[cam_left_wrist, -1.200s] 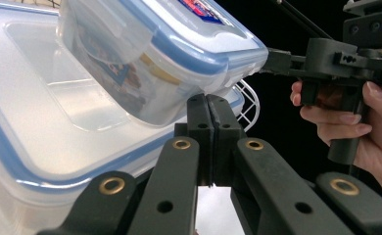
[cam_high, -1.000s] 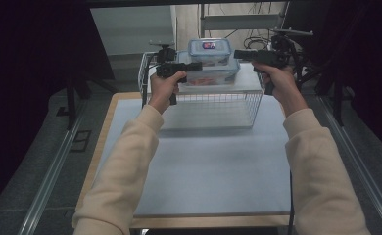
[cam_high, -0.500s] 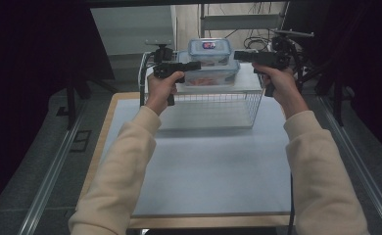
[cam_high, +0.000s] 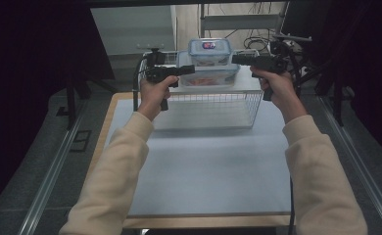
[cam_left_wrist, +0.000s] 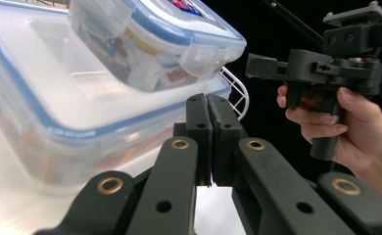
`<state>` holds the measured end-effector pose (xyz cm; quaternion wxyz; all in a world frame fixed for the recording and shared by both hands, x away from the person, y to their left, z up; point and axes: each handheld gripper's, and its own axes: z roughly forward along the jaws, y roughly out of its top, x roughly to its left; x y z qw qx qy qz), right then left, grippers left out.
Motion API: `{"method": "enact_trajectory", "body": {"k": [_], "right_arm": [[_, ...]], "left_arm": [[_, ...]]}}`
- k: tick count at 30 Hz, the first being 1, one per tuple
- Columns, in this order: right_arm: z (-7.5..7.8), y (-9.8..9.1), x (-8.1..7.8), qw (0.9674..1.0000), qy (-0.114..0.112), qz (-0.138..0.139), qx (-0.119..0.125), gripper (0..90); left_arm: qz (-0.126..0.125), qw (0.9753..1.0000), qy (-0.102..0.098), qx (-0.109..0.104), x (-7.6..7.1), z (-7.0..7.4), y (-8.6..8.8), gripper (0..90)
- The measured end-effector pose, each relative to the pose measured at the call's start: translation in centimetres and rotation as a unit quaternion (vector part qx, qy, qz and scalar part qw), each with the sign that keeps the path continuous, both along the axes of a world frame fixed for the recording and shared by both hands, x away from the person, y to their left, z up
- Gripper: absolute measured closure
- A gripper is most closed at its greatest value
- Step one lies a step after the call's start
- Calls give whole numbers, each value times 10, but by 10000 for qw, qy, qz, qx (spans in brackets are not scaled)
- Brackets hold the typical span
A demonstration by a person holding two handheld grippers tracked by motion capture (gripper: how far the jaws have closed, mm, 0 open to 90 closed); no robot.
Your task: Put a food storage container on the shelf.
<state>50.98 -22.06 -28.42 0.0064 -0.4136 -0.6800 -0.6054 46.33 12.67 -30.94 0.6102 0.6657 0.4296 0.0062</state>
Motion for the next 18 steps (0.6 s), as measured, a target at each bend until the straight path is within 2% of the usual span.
{"method": "enact_trajectory", "body": {"k": [3, 6, 10, 14, 18], "right_arm": [[-6, -1, -3, 10000, -1, 7, 40, 350], [-14, -4, -8, 9999, -1, 55, 96, 350], [-23, -11, -16, 9999, -108, 116, 42, 347], [-32, -18, -25, 9998, -142, 120, 63, 347], [-40, -25, -38, 9996, -200, 190, 99, 347]], "left_arm": [[17, 10000, 2, -4, -6, -3, 7, 885], [174, 9998, -66, -3, -13, -8, 17, 891], [297, 9994, -16, -179, -24, -15, 30, 892], [370, 9991, -36, -186, -34, -22, 42, 892], [407, 9989, -100, -199, -51, -31, 53, 891]]}}
